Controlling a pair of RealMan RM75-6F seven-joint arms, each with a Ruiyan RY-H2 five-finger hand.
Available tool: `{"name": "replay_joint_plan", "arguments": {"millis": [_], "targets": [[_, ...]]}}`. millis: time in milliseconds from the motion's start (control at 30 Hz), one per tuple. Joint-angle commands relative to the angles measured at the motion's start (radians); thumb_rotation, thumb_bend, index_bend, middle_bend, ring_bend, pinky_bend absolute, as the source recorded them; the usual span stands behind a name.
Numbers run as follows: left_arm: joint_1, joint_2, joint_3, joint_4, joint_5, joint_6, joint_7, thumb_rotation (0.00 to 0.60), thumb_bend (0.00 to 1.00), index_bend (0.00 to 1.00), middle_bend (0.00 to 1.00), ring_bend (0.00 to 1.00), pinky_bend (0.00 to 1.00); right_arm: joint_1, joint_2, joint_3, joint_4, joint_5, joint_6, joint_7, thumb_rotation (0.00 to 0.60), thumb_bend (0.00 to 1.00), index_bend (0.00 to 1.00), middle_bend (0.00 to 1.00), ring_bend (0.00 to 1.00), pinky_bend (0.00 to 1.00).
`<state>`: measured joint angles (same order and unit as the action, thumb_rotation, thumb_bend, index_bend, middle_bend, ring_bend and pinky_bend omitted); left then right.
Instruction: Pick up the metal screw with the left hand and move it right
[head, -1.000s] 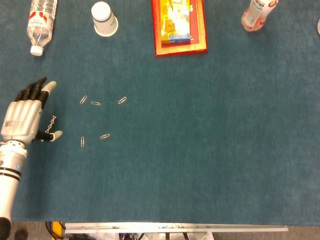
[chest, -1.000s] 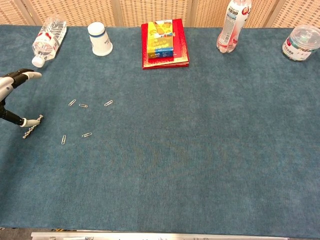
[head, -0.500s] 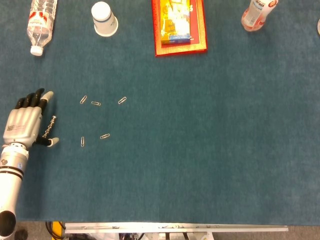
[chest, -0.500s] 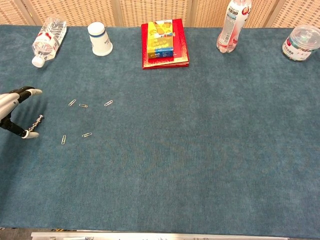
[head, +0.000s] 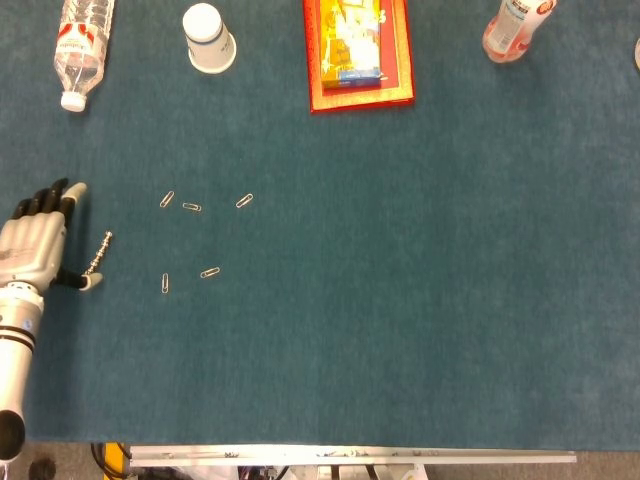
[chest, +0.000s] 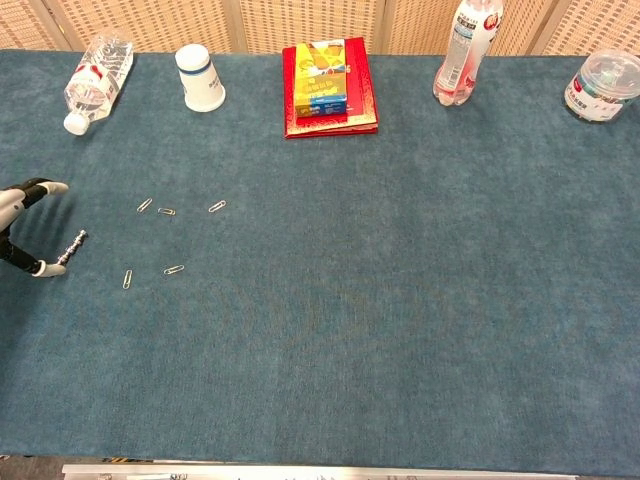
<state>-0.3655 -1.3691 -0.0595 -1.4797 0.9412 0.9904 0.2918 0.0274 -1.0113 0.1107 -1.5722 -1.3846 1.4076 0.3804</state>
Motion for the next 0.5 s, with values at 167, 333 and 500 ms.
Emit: {"name": "replay_joint_plan", "arguments": {"millis": [167,333,500], "targets": [[-0.004,0.002,-0.003,0.024,-0.012,-0.013,-0.01,0.6,0.07,0.0,0.0,0.0,0.07,0.003,-0.001,0.0,-0.004,-0.001,-0.003,-0.004,0.6,0.0,0.25,0.14,0.06,0.28],[-0.009,0.003,-0.007,0.045,-0.015,-0.014,-0.009,0.6,0.07,0.0,0.0,0.0,0.07,0.006,-0.004,-0.002,-0.003,-0.002,-0.009,-0.005,0.6,0.0,0.25,0.14,0.06,0.28],[-0.015,0.015,-0.017,0.046,-0.021,-0.021,-0.019,0.6,0.07,0.0,0.0,0.0,0.07,0.006,-0.005,-0.001,-0.002,-0.001,-0.008,-0.004,0.6,0.0,0.25,0.14,0.06,0.28]]}}
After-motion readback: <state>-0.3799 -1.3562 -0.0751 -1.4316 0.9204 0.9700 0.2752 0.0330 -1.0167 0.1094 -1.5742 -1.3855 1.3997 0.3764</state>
